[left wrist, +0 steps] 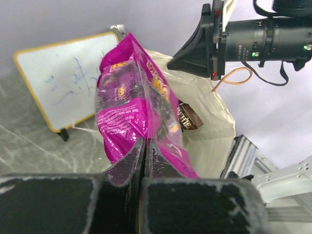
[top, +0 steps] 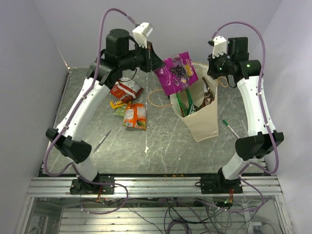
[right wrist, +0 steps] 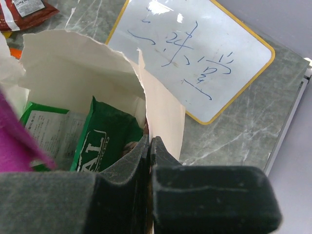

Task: Place the snacks into the paper bag
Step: Place the snack in the paper bag.

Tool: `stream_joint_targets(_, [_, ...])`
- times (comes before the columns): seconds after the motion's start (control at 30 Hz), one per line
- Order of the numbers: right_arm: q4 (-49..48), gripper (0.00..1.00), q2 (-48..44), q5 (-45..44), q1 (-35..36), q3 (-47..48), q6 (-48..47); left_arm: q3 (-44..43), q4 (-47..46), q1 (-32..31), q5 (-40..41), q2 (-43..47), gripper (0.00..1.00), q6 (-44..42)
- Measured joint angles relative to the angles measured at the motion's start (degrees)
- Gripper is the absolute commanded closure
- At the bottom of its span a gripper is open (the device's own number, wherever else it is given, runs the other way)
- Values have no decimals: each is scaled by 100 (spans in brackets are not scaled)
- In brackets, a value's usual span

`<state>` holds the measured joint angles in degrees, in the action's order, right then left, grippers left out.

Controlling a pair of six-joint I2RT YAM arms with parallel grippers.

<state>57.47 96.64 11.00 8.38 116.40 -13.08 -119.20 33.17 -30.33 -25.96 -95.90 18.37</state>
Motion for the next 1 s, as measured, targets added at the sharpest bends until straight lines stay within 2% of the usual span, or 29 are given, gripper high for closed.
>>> stream_joint_targets(0.27, [-109, 100, -133, -7, 0, -181, 70, 0, -173, -168, -87, -614, 93, 953])
stream_joint_targets(0.53, [-157, 100, -168, 15, 0, -232, 72, 210, -424, -326, -306, -721, 93, 1620])
stream_joint_targets(0.83, [-164, 100, -166, 17, 0, -232, 111, 284, -472, -535, -420, -719, 93, 1687])
stream_joint_targets(1.0, [-177, 100, -168, 74, 7, -232, 107, 608, -634, -616, -494, -708, 93, 1950])
